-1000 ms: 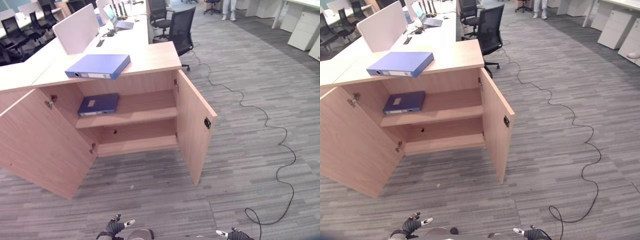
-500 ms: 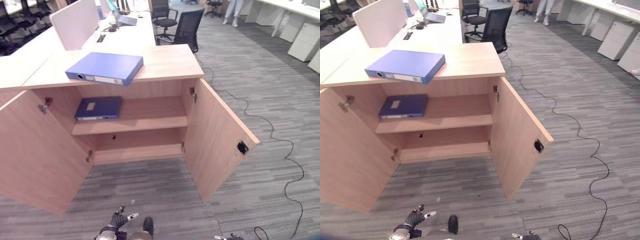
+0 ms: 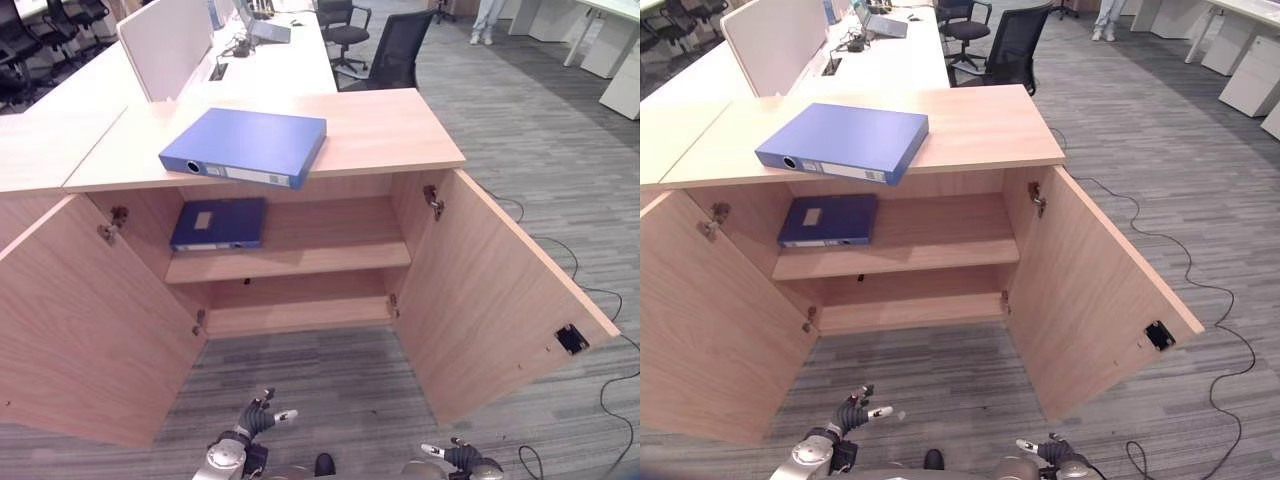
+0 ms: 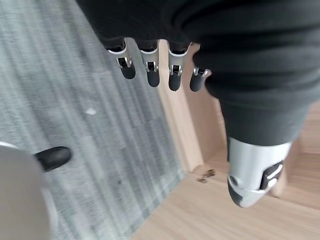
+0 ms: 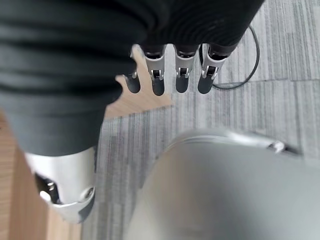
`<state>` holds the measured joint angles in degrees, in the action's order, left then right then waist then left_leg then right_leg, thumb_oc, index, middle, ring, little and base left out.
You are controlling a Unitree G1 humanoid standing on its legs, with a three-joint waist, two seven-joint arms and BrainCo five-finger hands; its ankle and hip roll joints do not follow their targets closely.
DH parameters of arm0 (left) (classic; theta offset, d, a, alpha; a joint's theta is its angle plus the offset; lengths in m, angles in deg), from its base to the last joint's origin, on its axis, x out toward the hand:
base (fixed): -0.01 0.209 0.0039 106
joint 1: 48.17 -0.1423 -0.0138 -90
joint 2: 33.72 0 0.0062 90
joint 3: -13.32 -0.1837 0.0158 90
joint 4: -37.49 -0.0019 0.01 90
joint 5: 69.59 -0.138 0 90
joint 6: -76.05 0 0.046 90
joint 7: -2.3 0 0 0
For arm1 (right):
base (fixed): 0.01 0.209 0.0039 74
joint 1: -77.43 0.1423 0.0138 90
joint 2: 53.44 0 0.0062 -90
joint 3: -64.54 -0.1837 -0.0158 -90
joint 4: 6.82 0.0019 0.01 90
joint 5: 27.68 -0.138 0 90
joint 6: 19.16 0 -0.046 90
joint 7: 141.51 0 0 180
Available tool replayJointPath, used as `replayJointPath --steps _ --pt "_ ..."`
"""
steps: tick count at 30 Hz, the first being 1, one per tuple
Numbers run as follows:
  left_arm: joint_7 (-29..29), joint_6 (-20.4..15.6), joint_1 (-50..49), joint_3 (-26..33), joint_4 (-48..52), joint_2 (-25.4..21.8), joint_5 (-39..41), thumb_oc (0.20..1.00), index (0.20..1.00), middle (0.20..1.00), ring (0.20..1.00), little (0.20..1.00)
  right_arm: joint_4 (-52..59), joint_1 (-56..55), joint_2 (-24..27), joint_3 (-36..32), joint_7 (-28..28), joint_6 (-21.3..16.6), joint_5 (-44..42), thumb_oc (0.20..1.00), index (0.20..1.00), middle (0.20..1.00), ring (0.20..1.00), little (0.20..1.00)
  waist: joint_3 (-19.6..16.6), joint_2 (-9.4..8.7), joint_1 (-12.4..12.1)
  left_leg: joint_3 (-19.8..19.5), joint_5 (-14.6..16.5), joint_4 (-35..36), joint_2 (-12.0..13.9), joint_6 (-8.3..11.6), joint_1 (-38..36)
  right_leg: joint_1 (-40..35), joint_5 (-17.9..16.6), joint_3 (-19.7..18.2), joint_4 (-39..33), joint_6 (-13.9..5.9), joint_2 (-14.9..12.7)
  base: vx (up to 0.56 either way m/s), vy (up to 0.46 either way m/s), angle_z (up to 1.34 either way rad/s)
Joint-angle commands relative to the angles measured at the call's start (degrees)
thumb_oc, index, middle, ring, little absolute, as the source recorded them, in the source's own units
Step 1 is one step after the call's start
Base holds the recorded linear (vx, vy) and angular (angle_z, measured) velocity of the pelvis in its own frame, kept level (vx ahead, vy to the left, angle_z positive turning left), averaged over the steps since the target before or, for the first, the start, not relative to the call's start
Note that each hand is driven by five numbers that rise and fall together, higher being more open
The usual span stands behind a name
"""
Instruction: Put the empty folder in the office cabinet
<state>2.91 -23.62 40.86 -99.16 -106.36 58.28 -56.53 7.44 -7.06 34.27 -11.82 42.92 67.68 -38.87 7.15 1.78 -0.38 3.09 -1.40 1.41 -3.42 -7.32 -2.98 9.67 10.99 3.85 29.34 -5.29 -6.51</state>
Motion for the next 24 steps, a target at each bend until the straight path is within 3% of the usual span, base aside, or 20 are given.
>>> replayJointPath --steps 1,5,12,13,14,15,16,18,20,23,24 --pt "-0.92 -2.08 -0.43 -0.13 3.99 -0.31 -1.26 1.000 1.000 1.000 1.000 1.000 -0.60 0.38 -0.08 0.50 0.37 -0.46 -1.09 1.000 1.000 1.000 1.000 1.000 0.05 -2.84 0.55 -2.60 4.64 -2.60 -0.23 3.42 1.28 -4.77 -11.04 -0.52 -20.76 -0.55 2.15 0.13 -0.079 0.75" --pt "-1.52 -2.03 -1.80 1.30 4.12 0.30 -0.06 1.000 1.000 1.000 1.000 1.000 -2.00 -1.27 -0.39 0.81 -0.07 -0.16 -0.34 1.000 1.000 1.000 1.000 1.000 -2.13 -3.35 -0.36 -2.98 5.55 -1.40 -0.49 3.57 -0.68 -8.91 -11.77 -0.08 -26.52 0.54 3.04 0.19 -0.085 0.51" --pt "-3.87 -1.23 -2.68 1.28 5.85 0.48 3.71 1.000 1.000 1.000 1.000 1.000 -2.26 -1.95 -0.41 0.30 -0.94 -0.45 -0.26 1.000 1.000 1.000 1.000 1.000 -2.84 -3.52 -0.26 -3.22 6.99 -2.58 0.56 4.95 -1.51 -11.49 -10.50 0.71 -27.44 1.45 3.66 0.11 -0.098 0.05" --pt "-4.27 -1.04 -2.43 1.43 7.15 0.43 6.07 1.000 1.000 1.000 1.000 1.000 -2.37 -1.81 -0.38 0.25 -1.18 -0.65 -0.40 1.000 1.000 1.000 1.000 1.000 -2.23 -3.94 -0.05 -2.35 8.21 -8.66 1.21 6.83 0.38 -12.02 -8.95 0.69 -26.57 2.40 4.02 0.00 -0.182 0.05" --pt "-4.46 -0.97 -2.47 1.36 8.51 0.24 7.47 1.000 1.000 1.000 1.000 1.000 -2.31 -1.74 -0.29 0.27 -1.06 -0.68 -0.49 1.000 1.000 1.000 1.000 1.000 -1.53 -4.24 -0.07 -1.66 7.20 -13.14 1.82 7.56 2.63 -12.32 -8.66 0.80 -26.28 2.88 3.93 -0.07 -0.209 0.13" --pt "-4.35 -0.80 -2.31 1.60 10.18 -0.09 8.92 1.000 1.000 1.000 1.000 1.000 -2.21 -1.49 -0.02 0.38 -0.92 -0.65 -0.54 1.000 1.000 1.000 1.000 1.000 -0.44 -4.50 -0.28 -2.11 4.77 -21.92 2.31 8.53 7.61 -12.37 -8.66 1.11 -25.84 3.70 4.02 -0.13 -0.165 0.14" --pt "-3.98 -0.82 -2.09 1.81 11.67 -0.23 10.05 1.000 1.000 1.000 1.000 1.000 -1.98 -1.20 0.24 0.52 -0.73 -0.60 -0.65 1.000 1.000 1.000 1.000 1.000 0.67 -4.67 -0.78 -2.63 2.63 -27.26 1.98 8.71 10.65 -12.32 -8.44 1.10 -25.11 4.41 4.23 -0.12 -0.155 0.17" --pt "-3.76 -0.85 -2.00 1.85 12.15 -0.20 10.49 1.000 1.000 1.000 1.000 1.000 -2.00 -1.04 0.50 0.62 -0.67 -0.49 -0.76 1.000 1.000 1.000 1.000 1.000 0.97 -4.77 -0.79 -2.94 2.62 -30.26 1.94 8.37 13.01 -12.22 -8.03 1.26 -24.71 4.73 4.40 -0.01 -0.073 -0.04" --pt "-3.44 -0.99 -2.71 2.31 17.23 -0.92 10.82 1.000 1.000 1.000 1.000 1.000 -2.42 -0.93 1.12 0.91 -0.37 -0.20 -0.36 1.000 1.000 1.000 1.000 1.000 0.24 -5.05 -1.68 -1.74 3.84 -21.96 3.02 7.14 14.60 -12.83 -6.78 1.10 -24.48 4.63 4.32 0.12 -0.005 -0.11" --pt "-2.94 -1.07 -3.62 3.29 23.09 -2.22 9.42 1.000 1.000 1.000 1.000 1.000 -2.63 -0.94 1.72 0.69 -0.16 -0.19 0.63 1.000 1.000 1.000 1.000 1.000 -1.26 -3.34 -2.36 -4.22 -0.96 -6.06 3.68 7.64 9.76 -14.18 -5.84 0.34 -24.63 4.16 5.52 0.11 0.067 -0.06" --pt "-2.94 -1.03 -3.67 3.30 23.14 -2.24 9.41 1.000 1.000 1.000 1.000 1.000 -2.62 -0.96 1.72 0.70 -0.16 -0.18 0.64 1.000 1.000 1.000 1.000 1.000 -1.22 -3.37 -2.34 -4.23 -1.07 -5.85 3.65 7.64 9.59 -14.28 -5.83 0.35 -24.66 4.16 5.50 0.12 0.075 -0.13"
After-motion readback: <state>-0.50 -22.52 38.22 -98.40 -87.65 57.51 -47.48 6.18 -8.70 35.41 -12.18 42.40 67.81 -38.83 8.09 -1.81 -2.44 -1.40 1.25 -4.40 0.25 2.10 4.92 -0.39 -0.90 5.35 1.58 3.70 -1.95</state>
